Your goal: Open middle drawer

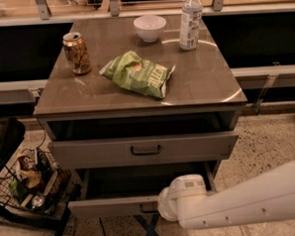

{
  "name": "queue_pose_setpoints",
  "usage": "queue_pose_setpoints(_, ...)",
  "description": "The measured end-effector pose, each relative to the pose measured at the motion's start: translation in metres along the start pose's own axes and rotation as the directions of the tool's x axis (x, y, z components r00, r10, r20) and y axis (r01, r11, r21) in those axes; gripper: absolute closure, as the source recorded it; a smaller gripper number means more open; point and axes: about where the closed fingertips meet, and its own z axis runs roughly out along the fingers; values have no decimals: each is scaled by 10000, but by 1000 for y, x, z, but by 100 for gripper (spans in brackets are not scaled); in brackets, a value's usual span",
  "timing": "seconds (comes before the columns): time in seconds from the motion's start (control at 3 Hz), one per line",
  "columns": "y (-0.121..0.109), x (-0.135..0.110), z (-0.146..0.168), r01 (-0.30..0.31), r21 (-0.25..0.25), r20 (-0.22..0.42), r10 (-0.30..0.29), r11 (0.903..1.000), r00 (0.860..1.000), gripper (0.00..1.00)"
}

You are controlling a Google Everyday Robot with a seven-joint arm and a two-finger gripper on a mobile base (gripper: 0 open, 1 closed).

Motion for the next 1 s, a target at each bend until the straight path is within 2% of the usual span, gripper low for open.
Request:
queue_pose_setpoints(0.33, -43, 2, -82, -551, 1518, 343, 505, 9869, 9981, 100)
queue_pose_setpoints(0.67, -63, 2, -117, -695, 2171, 373, 629, 9737, 9973, 100)
queue_pose_setpoints(1.0, -82, 12, -130, -990, 2702, 78, 1006, 9577, 9949, 100)
